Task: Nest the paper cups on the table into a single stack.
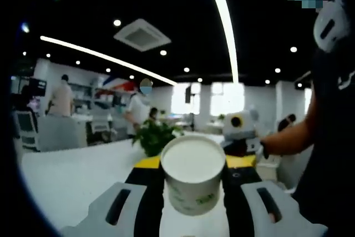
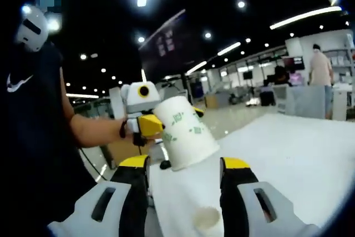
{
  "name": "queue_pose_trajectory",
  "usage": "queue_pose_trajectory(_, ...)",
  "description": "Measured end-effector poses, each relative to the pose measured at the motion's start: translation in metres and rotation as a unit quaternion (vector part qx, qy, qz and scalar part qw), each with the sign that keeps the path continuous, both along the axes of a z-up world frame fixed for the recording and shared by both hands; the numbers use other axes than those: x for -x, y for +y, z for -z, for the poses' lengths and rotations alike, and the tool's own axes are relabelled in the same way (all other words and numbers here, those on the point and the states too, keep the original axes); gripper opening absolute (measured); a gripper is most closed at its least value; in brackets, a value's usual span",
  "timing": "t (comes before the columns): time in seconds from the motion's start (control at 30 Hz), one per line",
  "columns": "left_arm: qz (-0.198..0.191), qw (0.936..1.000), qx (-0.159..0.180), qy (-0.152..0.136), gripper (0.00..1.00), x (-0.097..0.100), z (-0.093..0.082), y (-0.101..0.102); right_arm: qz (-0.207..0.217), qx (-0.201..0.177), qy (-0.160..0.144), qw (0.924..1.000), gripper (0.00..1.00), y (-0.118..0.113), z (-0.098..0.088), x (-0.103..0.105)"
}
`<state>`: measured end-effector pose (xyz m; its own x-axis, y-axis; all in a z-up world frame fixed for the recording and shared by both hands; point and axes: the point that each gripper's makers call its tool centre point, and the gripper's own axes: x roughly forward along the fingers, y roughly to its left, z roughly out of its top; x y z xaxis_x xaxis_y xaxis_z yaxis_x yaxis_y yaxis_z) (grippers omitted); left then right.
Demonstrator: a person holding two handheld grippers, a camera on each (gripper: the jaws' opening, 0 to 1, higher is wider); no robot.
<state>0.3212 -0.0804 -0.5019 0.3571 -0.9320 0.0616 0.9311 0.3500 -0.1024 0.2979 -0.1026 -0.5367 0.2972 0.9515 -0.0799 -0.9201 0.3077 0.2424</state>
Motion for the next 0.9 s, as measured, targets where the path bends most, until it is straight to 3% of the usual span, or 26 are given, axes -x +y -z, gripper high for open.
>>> queue_pose_trajectory(0.13, -0.004, 0.9994, 0.033, 0.009, 0.40, 0.000, -0.006, 0.010, -0.011, -0.005, 0.013, 0.9998, 0.45, 0.004, 0.000, 0.004)
queue_pose_trajectory(0.27, -0.004, 0.9992, 0.040, 0.008, 0.40, 0.001, -0.008, 0.010, -0.026, -0.010, 0.014, 0.9995, 0.41, 0.011, -0.004, 0.009)
queue_pose_trajectory(0.4, 0.004, 0.9994, 0.032, 0.014, 0.40, 0.004, -0.002, 0.012, -0.033, -0.013, 0.016, 0.9993, 0.41, 0.015, -0.008, 0.011)
queue_pose_trajectory(0.6, 0.054, 0.9979, -0.017, 0.032, 0.40, 0.019, 0.019, 0.018, -0.048, -0.020, 0.027, 0.9983, 0.37, 0.016, -0.010, 0.017)
queue_pose_trajectory(0.9, 0.090, 0.9949, -0.026, 0.039, 0.40, 0.034, 0.023, 0.020, -0.084, -0.040, 0.074, 0.9929, 0.24, 0.023, -0.011, 0.027)
